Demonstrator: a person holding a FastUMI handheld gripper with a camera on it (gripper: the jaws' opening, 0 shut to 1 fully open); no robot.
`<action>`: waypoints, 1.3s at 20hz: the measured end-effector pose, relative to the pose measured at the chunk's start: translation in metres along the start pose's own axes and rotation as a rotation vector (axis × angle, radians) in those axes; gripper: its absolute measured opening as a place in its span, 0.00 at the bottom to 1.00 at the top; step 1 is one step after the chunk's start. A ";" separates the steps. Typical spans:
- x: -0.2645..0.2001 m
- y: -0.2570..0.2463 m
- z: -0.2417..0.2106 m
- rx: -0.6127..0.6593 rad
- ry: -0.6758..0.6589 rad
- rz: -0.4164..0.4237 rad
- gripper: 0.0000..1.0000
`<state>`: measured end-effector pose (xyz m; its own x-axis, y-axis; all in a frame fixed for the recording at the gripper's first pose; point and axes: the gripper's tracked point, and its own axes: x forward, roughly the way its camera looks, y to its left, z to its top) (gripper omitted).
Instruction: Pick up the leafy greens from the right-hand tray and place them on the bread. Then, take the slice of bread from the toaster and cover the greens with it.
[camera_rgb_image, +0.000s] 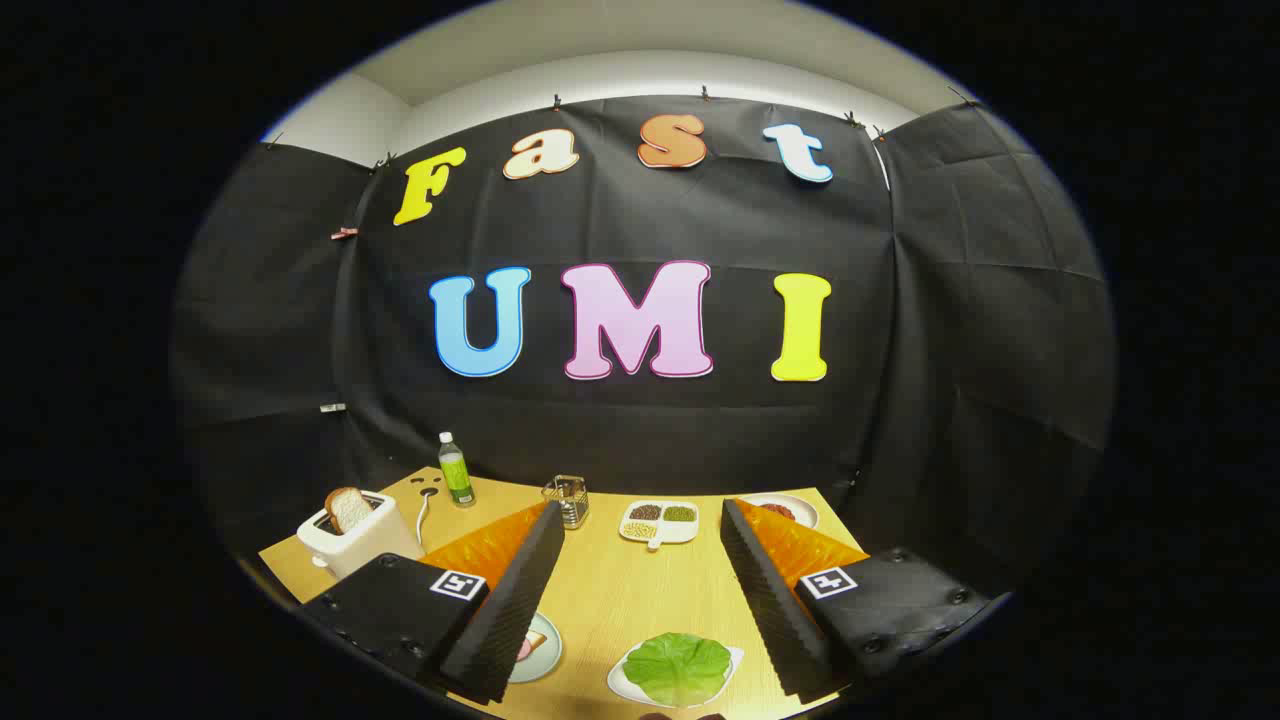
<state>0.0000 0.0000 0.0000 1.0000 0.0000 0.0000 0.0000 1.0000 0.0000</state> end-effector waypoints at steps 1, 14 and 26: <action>-0.001 0.001 0.000 -0.001 0.002 0.001 0.98; -0.001 0.001 -0.023 -0.021 0.052 0.012 0.98; 0.018 -0.016 -0.104 -0.045 0.263 0.032 0.98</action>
<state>0.0178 -0.0164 -0.1041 0.9650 0.0262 -0.2608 -0.0380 0.9985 -0.0402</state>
